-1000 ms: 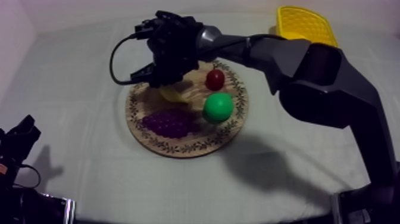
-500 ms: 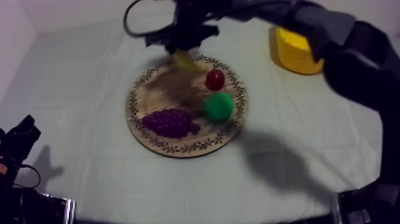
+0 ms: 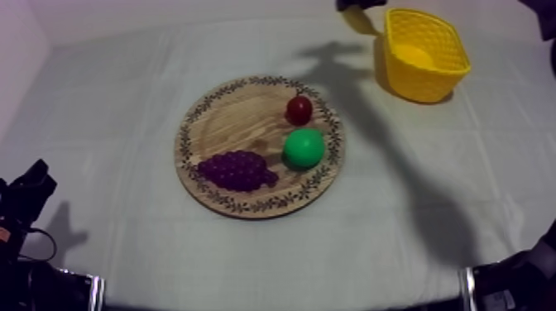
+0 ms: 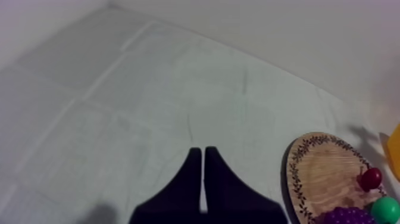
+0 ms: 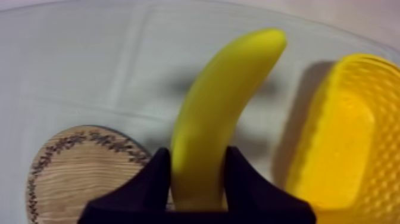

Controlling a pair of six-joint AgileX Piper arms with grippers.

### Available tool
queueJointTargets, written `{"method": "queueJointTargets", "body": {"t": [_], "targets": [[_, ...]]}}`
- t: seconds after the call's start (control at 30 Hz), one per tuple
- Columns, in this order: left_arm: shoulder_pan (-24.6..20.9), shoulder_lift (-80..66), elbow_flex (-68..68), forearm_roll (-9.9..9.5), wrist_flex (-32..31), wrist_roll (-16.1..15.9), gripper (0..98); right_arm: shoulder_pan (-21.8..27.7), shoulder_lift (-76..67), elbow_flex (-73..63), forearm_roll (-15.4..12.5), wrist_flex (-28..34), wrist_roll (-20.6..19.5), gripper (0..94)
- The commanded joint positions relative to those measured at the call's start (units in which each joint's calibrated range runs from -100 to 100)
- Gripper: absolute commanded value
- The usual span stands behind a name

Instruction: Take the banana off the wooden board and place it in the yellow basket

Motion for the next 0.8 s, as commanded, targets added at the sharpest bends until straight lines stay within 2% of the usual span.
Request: {"method": "queueJointTargets", "body": {"t": [0.0, 0.3, 0.77], "targets": [[-0.02, -0.05, -0.01, -0.03, 0.00, 0.02, 0.1, 2.82, -1.19, 3.37, 0.33, -1.26, 0.75, 19.8], [-0.02, -0.05, -0.01, -0.03, 0.00, 0.01, 0.1, 7.65, -4.34, 15.48, 2.13, -7.98, 1.06, 19.9], [-0.02, -0.05, -0.01, -0.03, 0.00, 0.02, 0.1, 13.94, -2.33, 13.34, 0.87, -9.58, 3.81, 20.4]]}}
